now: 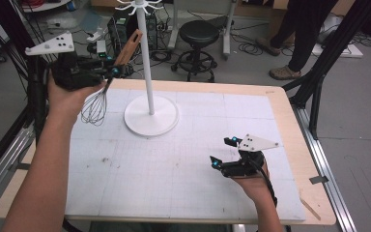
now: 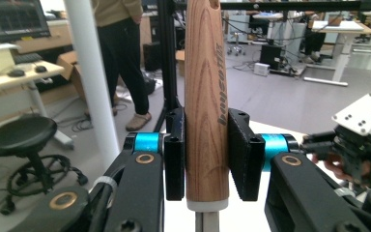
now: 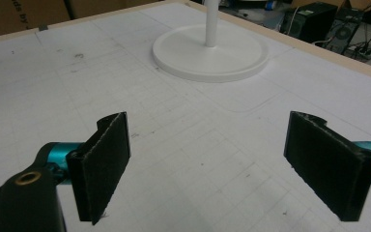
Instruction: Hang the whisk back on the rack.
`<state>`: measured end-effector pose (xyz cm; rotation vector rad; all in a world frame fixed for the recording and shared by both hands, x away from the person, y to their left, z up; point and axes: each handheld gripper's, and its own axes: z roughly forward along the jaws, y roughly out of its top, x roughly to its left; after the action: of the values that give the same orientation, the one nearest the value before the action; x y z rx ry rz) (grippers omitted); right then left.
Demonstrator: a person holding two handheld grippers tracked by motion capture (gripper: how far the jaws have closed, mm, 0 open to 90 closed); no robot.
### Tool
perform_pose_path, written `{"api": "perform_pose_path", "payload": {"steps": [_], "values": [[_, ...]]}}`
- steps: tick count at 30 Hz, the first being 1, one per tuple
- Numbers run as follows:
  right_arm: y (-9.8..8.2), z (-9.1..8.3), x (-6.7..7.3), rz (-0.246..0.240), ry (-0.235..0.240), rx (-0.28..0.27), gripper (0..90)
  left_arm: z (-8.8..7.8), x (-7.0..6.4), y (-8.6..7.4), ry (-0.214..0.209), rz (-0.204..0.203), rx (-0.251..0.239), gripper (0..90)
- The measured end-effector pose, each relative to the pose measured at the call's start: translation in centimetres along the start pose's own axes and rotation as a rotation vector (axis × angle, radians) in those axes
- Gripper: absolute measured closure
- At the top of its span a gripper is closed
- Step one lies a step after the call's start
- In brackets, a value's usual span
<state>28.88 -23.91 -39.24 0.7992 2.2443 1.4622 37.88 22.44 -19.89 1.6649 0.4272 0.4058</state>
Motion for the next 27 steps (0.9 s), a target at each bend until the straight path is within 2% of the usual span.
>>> {"api": "perform_pose_path", "payload": {"steps": [8,12,18,21,27], "values": [[0.0,0.0,0.0,-0.001,-0.002,0.003,15.6,-0.5,1.4,1.8,0.008,-0.003,-0.024,71.0],[-0.1,0.0,-0.2,0.003,-0.007,0.001,15.6,-0.4,1.8,2.4,0.034,0.002,-0.015,71.0],[-0.2,-0.2,-0.3,0.006,-0.01,0.0,15.6,0.1,2.7,2.4,0.054,-0.023,-0.023,71.0],[-0.3,-0.3,-0.4,0.006,-0.011,0.0,15.6,0.7,3.1,2.0,0.064,-0.032,-0.003,70.9],[-0.6,-0.6,-0.6,0.015,-0.017,0.0,15.6,2.0,3.4,1.6,0.058,-0.053,0.0,70.9]]}}
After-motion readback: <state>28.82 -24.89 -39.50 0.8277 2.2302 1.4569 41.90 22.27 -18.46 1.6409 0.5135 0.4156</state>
